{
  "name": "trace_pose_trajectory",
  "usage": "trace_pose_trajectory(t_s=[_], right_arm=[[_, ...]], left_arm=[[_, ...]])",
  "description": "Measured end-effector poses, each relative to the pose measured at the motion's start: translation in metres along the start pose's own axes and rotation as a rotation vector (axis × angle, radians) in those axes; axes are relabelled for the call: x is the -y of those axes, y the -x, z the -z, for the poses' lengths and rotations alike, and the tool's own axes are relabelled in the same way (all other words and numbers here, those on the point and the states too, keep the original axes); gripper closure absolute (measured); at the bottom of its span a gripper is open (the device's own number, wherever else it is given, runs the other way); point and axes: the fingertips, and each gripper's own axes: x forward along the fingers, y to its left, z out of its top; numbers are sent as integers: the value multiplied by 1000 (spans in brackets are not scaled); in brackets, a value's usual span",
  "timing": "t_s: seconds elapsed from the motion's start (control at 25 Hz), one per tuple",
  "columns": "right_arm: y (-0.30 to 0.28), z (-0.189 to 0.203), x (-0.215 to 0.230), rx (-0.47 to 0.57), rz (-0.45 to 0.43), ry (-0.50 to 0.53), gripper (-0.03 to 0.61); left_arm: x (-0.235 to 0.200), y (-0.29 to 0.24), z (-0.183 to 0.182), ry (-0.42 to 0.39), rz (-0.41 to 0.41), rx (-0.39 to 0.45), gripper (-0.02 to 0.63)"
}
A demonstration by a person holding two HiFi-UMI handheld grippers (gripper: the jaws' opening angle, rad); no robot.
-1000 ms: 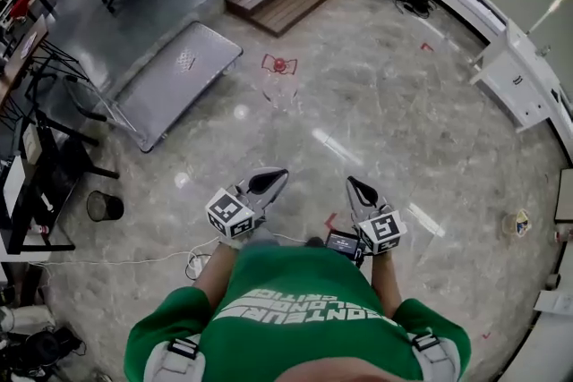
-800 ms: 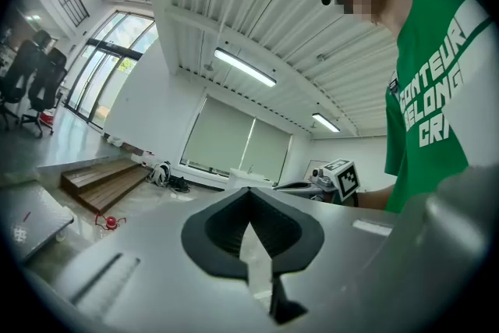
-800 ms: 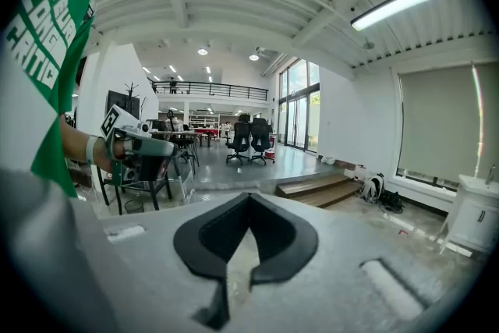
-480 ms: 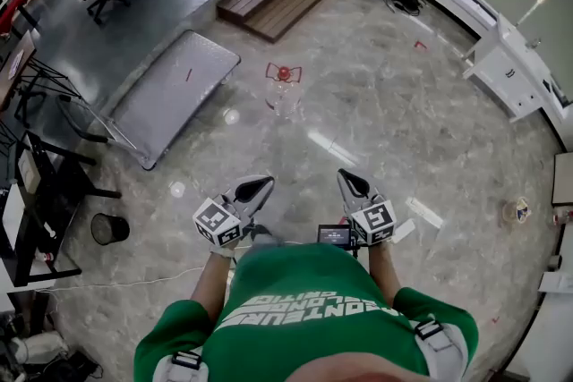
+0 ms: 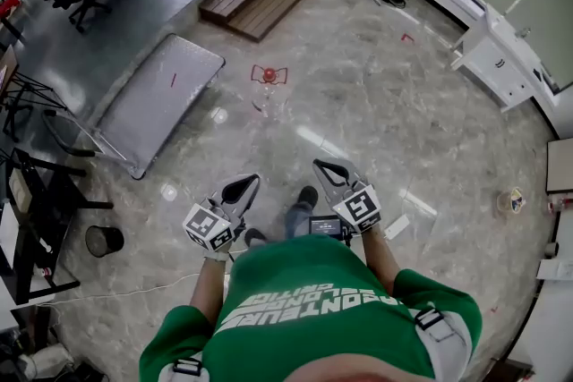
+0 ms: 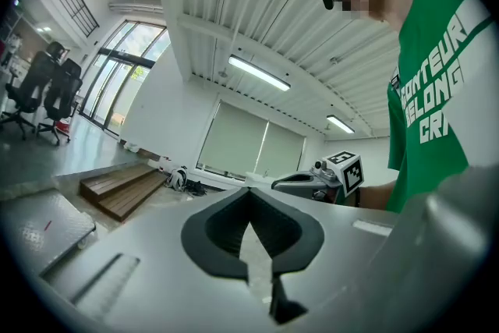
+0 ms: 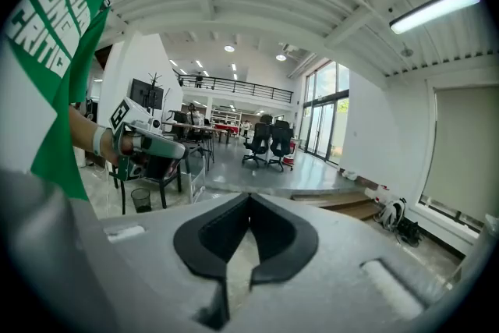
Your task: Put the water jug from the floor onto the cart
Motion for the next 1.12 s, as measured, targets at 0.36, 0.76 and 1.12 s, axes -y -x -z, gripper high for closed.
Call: trace_pose_trajectory(t_s=[0.36, 0.76, 1.12], right_arm=[[-25, 4, 91, 38, -76, 31, 584], [-12, 33, 200, 25, -40, 56, 584], [-9, 59, 225, -9, -29, 32, 584]], left_arm=[[-11, -109, -18, -44, -20, -16, 600], [-9, -228, -12, -95, 28, -57, 600], [-21, -258, -5, -57, 10, -60, 600]])
